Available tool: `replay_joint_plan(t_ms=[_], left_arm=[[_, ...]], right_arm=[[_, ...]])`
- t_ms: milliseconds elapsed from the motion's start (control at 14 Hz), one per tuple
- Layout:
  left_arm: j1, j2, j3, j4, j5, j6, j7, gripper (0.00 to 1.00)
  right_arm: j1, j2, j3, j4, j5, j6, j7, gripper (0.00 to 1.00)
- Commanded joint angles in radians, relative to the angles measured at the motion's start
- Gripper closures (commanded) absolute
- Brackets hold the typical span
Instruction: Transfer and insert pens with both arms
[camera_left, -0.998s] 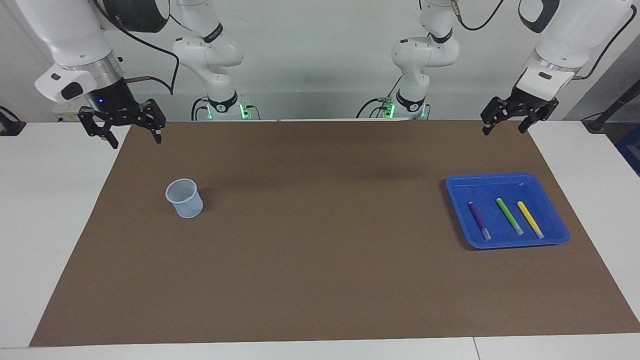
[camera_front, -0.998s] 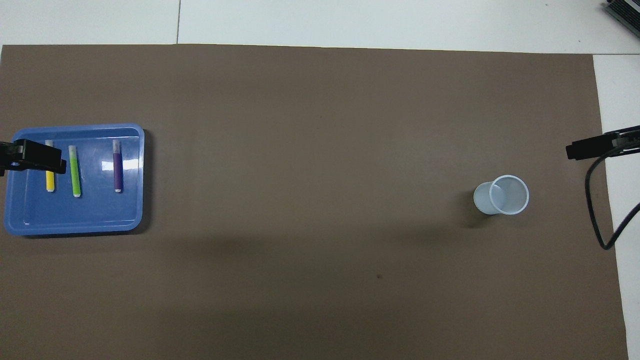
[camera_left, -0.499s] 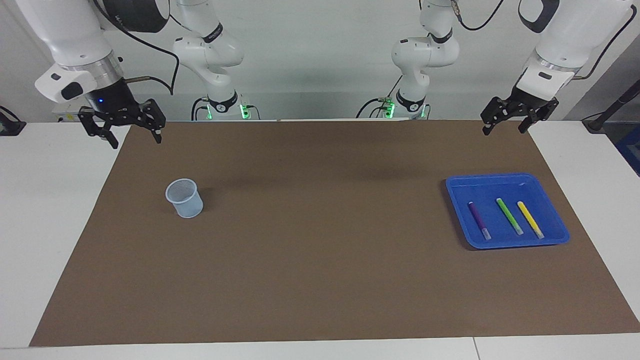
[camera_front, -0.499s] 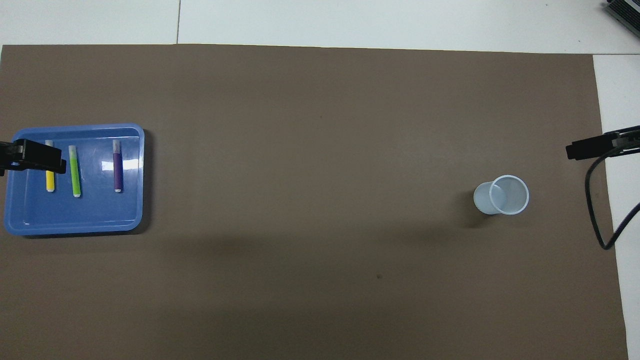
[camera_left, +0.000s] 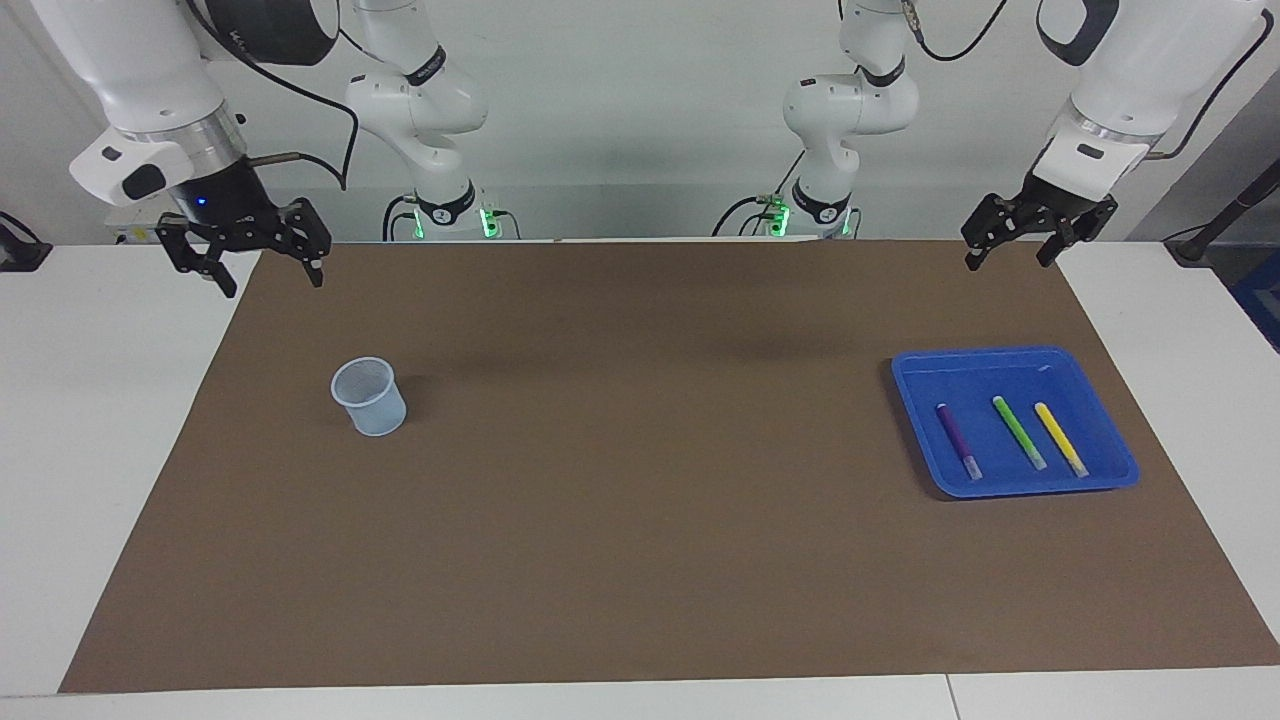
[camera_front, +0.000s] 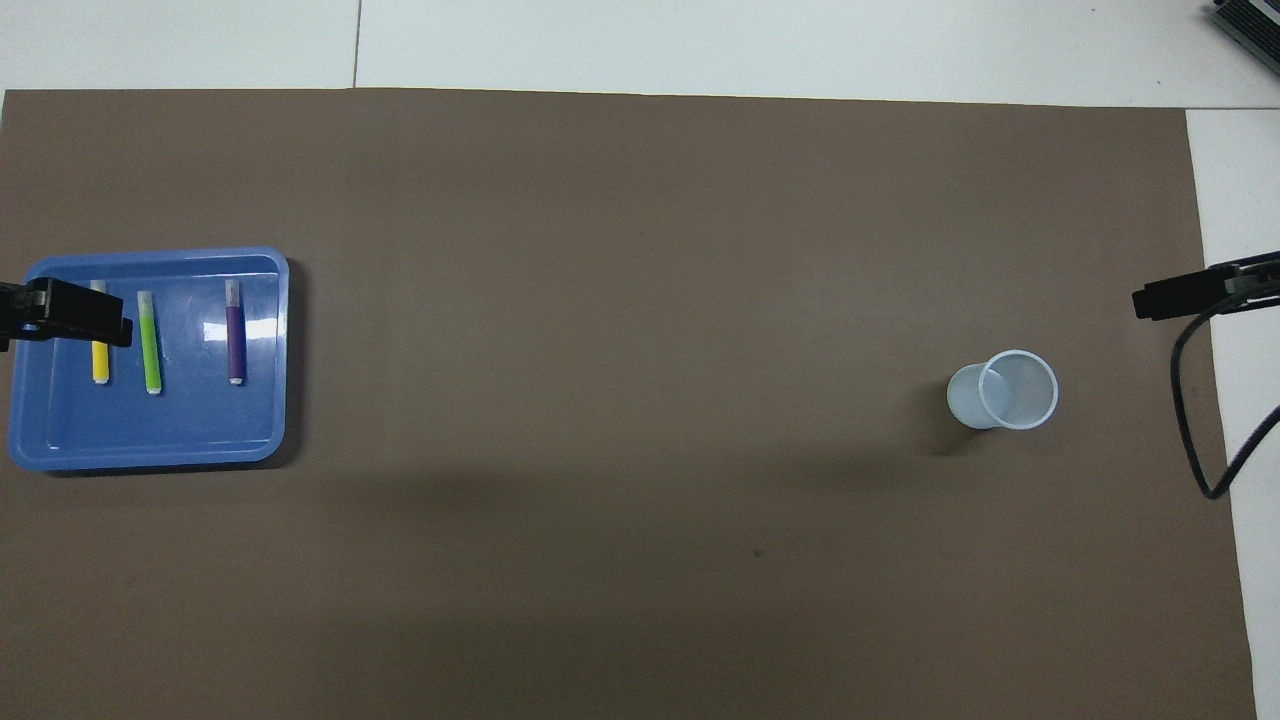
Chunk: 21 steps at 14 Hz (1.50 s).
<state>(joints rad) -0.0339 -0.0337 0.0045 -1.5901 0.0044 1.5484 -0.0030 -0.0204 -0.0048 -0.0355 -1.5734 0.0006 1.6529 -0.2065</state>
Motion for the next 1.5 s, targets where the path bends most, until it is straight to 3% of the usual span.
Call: replay_joint_plan(t_ms=[0, 1425], left_arm=[[0.000, -0.006, 0.003, -0.014, 0.006, 0.018, 0.014, 0.00], [0.006, -0.008, 0.006, -0.021, 0.006, 0.024, 0.043, 0.00]], right_arm=[[-0.023, -0.021, 0.000, -0.028, 0.024, 0.016, -0.033, 0.00], [-0.020, -0.021, 0.000, -0.028, 0.024, 0.019, -0.028, 0.00]])
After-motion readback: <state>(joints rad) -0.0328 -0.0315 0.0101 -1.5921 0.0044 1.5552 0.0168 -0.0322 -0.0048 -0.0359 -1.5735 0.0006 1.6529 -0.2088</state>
